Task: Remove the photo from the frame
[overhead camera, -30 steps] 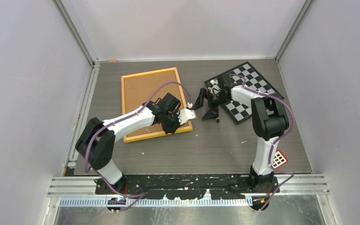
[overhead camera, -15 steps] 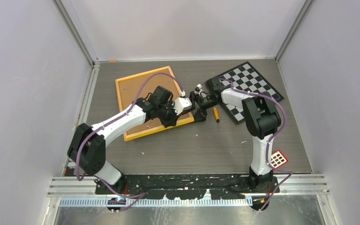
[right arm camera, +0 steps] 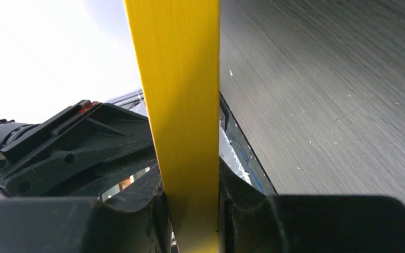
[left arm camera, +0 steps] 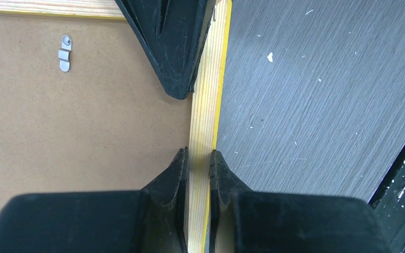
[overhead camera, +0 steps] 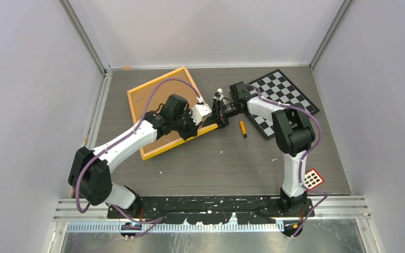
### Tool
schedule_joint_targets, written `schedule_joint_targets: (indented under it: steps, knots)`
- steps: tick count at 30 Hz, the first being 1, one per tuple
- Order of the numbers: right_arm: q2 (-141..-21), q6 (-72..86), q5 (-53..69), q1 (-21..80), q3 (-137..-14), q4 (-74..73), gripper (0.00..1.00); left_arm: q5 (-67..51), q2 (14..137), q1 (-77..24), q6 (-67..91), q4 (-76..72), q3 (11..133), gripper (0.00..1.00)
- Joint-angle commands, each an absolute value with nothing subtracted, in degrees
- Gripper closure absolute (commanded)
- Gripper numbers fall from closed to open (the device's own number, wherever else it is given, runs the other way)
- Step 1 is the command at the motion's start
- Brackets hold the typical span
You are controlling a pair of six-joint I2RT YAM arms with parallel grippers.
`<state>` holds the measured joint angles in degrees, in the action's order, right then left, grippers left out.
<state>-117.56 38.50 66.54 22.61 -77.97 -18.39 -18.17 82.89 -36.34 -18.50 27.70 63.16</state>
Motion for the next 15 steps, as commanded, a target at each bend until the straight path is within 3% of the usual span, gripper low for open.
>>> schedule_joint_targets:
  steps: [1,5,10,15]
  knots:
    - [-113.9,36.6,59.7,22.2,-81.9,-27.7,0.99,-16.0,77.7,-35.6,-14.1,25.7,65.7,0.83]
    - [-111.6,30.6,55.8,22.2,-85.8,-35.7,0.99,-14.8,75.5,-32.6,-7.6,28.5,70.3,0.53]
    - [-108.8,24.3,48.8,22.2,-91.2,-44.1,0.99,-12.1,76.3,-28.2,-1.3,34.5,80.1,0.35]
    - [-107.0,17.9,41.1,22.3,-98.1,-51.7,1.00,-13.0,81.7,-22.6,5.2,44.9,91.8,0.27]
